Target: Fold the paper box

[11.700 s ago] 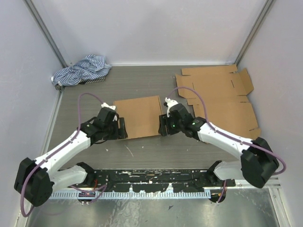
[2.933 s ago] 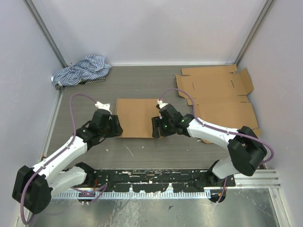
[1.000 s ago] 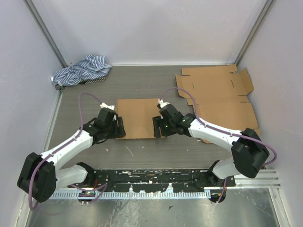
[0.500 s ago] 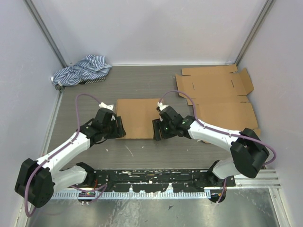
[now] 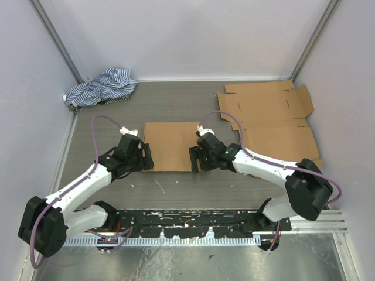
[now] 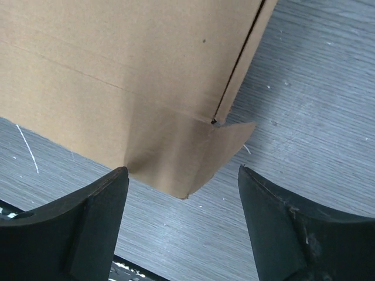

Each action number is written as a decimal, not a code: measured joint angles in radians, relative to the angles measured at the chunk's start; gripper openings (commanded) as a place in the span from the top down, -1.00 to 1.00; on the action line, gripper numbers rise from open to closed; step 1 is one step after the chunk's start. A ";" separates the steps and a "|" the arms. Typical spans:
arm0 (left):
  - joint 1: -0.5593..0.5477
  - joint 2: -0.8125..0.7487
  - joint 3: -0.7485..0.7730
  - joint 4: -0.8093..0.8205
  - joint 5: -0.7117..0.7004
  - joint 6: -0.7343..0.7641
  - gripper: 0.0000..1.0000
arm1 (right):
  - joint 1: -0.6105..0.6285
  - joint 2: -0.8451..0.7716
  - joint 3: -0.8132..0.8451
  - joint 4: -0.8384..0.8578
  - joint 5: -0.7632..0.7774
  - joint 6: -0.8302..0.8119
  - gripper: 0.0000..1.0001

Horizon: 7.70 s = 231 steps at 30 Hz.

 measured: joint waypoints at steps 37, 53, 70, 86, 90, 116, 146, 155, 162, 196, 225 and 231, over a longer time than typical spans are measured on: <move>0.001 -0.041 -0.001 -0.007 0.115 -0.009 -0.33 | -0.003 -0.044 -0.014 0.042 -0.088 0.013 -0.35; 0.001 0.056 0.000 0.005 0.113 -0.004 -0.33 | -0.002 0.006 -0.015 0.051 -0.064 0.005 -0.33; -0.001 0.150 0.000 0.050 0.073 -0.004 -0.28 | 0.001 0.090 -0.029 0.112 -0.015 -0.010 -0.29; -0.002 0.014 0.003 -0.037 0.028 -0.015 -0.17 | 0.058 -0.055 -0.041 0.023 0.017 -0.032 -0.38; -0.003 -0.115 0.031 -0.101 0.040 -0.033 0.30 | 0.066 -0.154 0.040 -0.067 0.027 -0.043 -0.33; -0.060 0.273 -0.003 0.135 0.053 -0.109 1.00 | -0.233 1.033 1.290 -0.101 -0.100 -0.306 0.78; -0.166 -0.270 -0.126 0.045 -0.290 -0.256 0.57 | -0.206 0.731 0.861 -0.010 -0.258 -0.206 0.60; -0.220 -0.241 -0.084 -0.117 -0.031 -0.240 0.82 | -0.256 0.460 0.546 -0.020 -0.063 -0.161 0.68; -0.412 -0.154 -0.089 -0.082 0.029 -0.272 0.84 | -0.260 0.414 0.308 0.033 -0.056 -0.121 0.70; -0.560 0.005 -0.069 0.099 -0.595 -0.499 0.89 | 0.000 0.532 0.584 0.152 -0.071 -0.124 0.68; -0.349 0.241 0.058 0.010 -0.424 -0.343 0.70 | -0.077 -0.188 0.243 -0.098 0.293 -0.039 0.47; -0.132 0.418 0.169 0.057 -0.287 -0.239 0.76 | -0.076 -0.204 0.190 -0.132 0.284 -0.039 0.47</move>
